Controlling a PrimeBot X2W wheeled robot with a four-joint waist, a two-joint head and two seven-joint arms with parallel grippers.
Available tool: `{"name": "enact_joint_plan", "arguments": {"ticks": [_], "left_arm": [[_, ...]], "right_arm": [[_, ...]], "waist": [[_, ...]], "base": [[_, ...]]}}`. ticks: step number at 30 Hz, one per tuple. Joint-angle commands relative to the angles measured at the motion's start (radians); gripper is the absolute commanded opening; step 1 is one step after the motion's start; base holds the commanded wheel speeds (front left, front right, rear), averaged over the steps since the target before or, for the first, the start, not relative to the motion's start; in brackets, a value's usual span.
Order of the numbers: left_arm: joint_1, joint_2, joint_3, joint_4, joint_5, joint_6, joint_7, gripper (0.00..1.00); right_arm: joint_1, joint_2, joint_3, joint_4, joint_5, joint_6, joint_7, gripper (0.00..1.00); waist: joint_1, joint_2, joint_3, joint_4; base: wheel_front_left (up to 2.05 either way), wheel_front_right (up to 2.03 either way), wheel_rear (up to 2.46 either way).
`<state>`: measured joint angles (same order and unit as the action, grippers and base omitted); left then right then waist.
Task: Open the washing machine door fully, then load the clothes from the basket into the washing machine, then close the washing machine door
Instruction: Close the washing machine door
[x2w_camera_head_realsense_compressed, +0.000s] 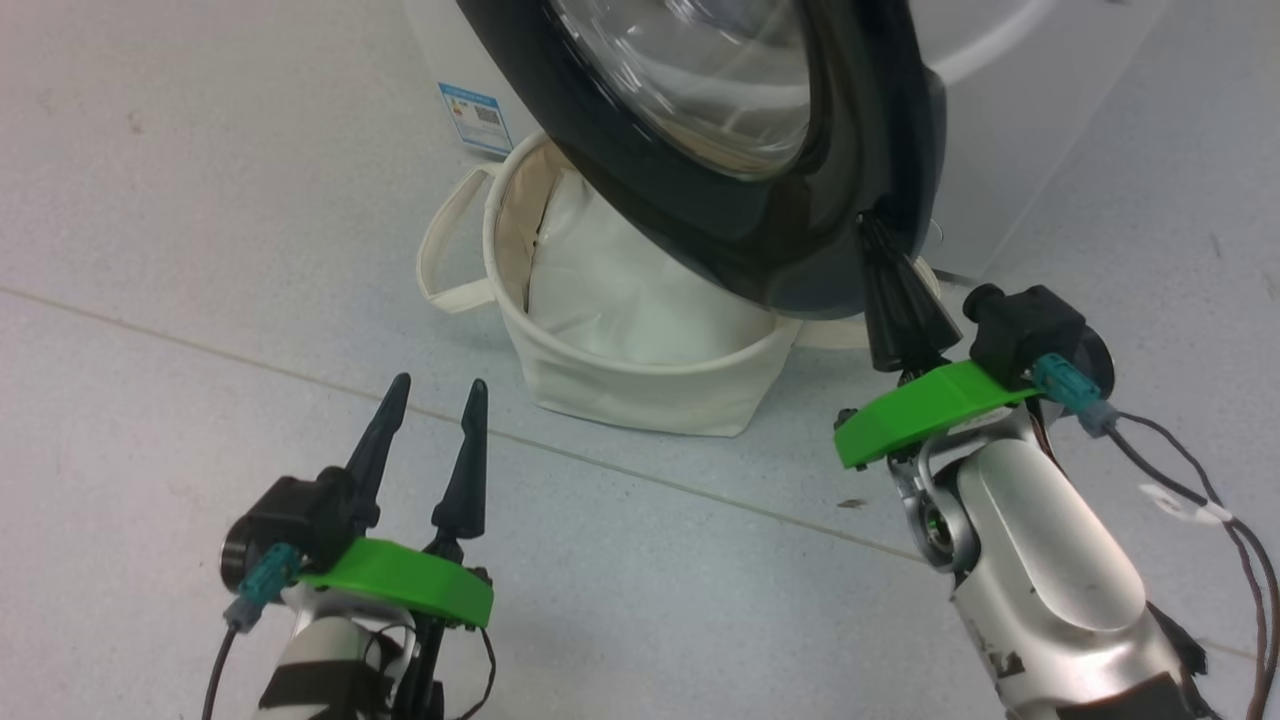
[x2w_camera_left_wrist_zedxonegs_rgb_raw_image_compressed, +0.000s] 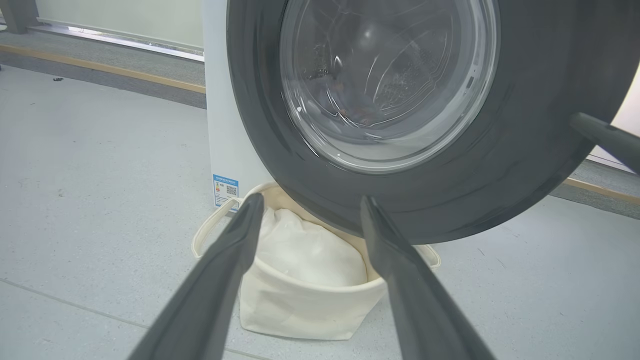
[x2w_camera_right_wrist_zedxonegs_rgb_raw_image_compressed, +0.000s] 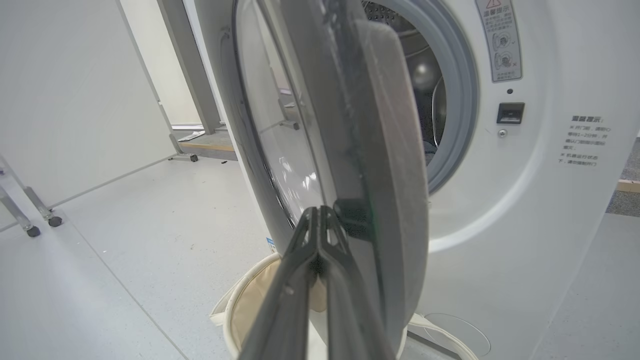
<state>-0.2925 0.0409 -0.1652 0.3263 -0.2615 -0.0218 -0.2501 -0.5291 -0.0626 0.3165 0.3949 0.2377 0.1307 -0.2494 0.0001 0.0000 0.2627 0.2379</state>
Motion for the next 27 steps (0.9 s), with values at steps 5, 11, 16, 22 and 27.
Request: {"name": "enact_joint_plan", "arguments": {"ticks": [5,11,16,22,27], "left_arm": [[-0.039,0.009,0.026,-0.037,-0.008,0.006,-0.012,1.0],[-0.064,0.009,0.005,-0.043,-0.015,0.009,-0.012,1.0],[-0.074,0.009,-0.015,-0.047,-0.026,0.017,-0.012,1.0],[-0.093,0.009,-0.043,-0.054,-0.051,0.028,-0.012,1.0],[-0.108,0.009,-0.07,-0.061,-0.08,0.042,-0.012,1.0]], "right_arm": [[-0.054,0.012,-0.035,-0.002,-0.006,0.0,-0.012,0.0],[-0.116,0.012,-0.12,0.044,-0.021,0.0,-0.012,0.0],[-0.161,0.012,-0.198,0.078,-0.04,0.0,-0.012,0.0],[-0.227,0.012,-0.292,0.106,-0.08,0.0,-0.012,0.0],[-0.289,0.012,-0.377,0.129,-0.136,0.0,-0.012,0.0]], "waist": [[-0.0001,0.0,0.028,0.004],[-0.0001,0.0,0.069,0.01],[-0.0001,0.0,0.092,0.02],[-0.0001,0.0,0.129,0.041],[-0.0001,0.0,0.159,0.069]], "base": [[0.0,0.0,0.0],[0.0,0.0,0.0],[0.0,0.0,0.0],[0.0,0.0,0.0],[0.0,0.0,0.0]]}}
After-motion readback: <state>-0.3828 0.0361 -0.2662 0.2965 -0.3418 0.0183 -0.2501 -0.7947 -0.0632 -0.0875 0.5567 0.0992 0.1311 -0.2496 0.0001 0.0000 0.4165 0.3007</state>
